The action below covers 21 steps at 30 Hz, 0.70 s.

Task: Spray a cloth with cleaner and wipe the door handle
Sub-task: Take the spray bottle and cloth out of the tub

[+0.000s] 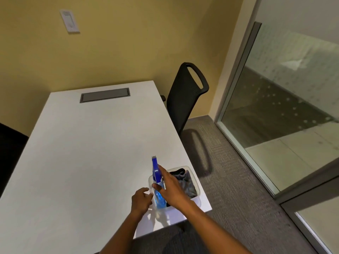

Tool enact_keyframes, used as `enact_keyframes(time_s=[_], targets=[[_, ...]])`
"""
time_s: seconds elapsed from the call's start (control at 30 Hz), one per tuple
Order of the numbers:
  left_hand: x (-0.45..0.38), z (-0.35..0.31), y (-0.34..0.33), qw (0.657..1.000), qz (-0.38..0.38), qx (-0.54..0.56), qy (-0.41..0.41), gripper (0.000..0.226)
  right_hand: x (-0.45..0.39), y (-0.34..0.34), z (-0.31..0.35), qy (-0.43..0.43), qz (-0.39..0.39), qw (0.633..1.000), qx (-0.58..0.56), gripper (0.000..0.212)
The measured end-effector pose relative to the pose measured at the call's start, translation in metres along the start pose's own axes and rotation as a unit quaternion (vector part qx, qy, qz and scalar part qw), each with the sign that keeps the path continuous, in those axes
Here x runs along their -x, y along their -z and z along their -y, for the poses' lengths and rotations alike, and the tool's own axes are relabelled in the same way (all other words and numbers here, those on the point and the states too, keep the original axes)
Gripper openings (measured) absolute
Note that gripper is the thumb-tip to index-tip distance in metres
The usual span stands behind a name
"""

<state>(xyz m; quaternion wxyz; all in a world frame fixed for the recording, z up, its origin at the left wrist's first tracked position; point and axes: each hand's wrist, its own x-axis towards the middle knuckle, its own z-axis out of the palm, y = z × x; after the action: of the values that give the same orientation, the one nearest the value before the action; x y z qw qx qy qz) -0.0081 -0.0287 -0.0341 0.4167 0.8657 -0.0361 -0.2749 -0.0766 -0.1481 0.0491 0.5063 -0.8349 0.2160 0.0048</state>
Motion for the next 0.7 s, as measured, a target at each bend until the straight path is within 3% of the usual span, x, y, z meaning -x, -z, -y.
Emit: enact_keyframes(time_s=[0.27,0.37,0.47,0.57,0.7], targets=[[-0.006,0.001,0.002,0.999,0.024,-0.017,0.028,0.037,0.005,0.007,0.004,-0.011,-0.003,0.999,-0.042,0.059],[-0.007,-0.005,0.004,0.998,0.032,-0.040,0.022,0.054,0.011,0.022,0.007,0.002,-0.021,0.997,-0.080,0.055],[-0.010,-0.014,0.005,0.997,-0.019,-0.078,-0.013,0.067,0.016,0.044,0.016,0.018,-0.040,0.990,-0.134,0.051],[-0.007,-0.033,0.003,0.990,-0.073,-0.100,-0.072,0.051,0.029,0.073,0.035,0.028,-0.080,0.981,-0.177,0.058],[-0.008,-0.055,-0.015,0.981,-0.072,-0.117,-0.138,0.027,0.055,0.109,0.059,0.062,-0.132,0.966,-0.215,0.064]])
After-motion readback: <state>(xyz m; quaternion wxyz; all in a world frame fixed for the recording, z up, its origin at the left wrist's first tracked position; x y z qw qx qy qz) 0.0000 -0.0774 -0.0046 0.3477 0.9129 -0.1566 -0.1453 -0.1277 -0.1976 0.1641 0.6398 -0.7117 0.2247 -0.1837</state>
